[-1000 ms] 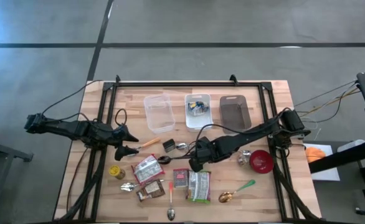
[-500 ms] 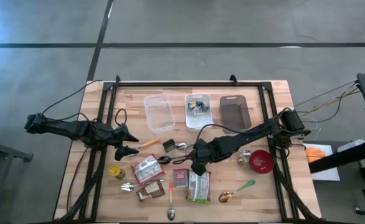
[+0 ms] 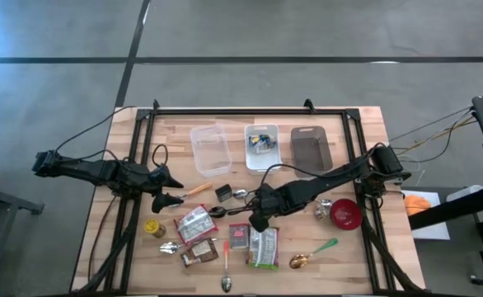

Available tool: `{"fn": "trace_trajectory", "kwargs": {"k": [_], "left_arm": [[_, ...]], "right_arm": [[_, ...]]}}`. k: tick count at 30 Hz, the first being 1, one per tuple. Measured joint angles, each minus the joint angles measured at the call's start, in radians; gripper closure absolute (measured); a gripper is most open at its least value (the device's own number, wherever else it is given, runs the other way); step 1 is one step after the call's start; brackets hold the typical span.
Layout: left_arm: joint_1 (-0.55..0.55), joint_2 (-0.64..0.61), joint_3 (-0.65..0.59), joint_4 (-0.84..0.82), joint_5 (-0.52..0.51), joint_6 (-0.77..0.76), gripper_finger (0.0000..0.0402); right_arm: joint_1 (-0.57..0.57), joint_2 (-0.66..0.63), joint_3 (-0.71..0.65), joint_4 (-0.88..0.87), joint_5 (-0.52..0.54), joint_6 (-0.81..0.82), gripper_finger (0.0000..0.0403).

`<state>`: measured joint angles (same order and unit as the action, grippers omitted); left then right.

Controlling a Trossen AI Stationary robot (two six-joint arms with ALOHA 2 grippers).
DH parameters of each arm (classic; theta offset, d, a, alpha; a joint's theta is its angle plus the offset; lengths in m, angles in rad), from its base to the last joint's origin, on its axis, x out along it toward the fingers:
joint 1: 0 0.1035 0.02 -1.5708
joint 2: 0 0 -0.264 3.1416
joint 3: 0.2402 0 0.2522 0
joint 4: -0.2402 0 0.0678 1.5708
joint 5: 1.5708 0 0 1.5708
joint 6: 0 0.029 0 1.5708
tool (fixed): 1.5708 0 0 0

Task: Pick & Place Food Item
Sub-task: Put the left brown seasoning bottle into the black bin

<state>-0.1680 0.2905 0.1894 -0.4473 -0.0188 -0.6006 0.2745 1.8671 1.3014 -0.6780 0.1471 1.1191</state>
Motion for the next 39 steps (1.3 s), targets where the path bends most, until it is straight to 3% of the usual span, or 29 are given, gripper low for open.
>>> {"fn": "trace_trajectory", "kwargs": {"k": [20,32,39], "left_arm": [[0.0,0.0,0.0,0.0,0.0,0.0,0.0039],[0.0,0.0,0.0,-0.001,0.0,0.0,0.0039],[0.0,0.0,0.0,-0.002,0.0,-0.001,0.0039]], "right_arm": [[-0.01,0.003,0.0,-0.102,0.013,0.087,0.0029],[-0.013,0.079,0.042,-0.114,-0.022,0.051,0.0212],[-0.013,0.057,0.053,-0.134,0.006,0.072,0.0217]]}}
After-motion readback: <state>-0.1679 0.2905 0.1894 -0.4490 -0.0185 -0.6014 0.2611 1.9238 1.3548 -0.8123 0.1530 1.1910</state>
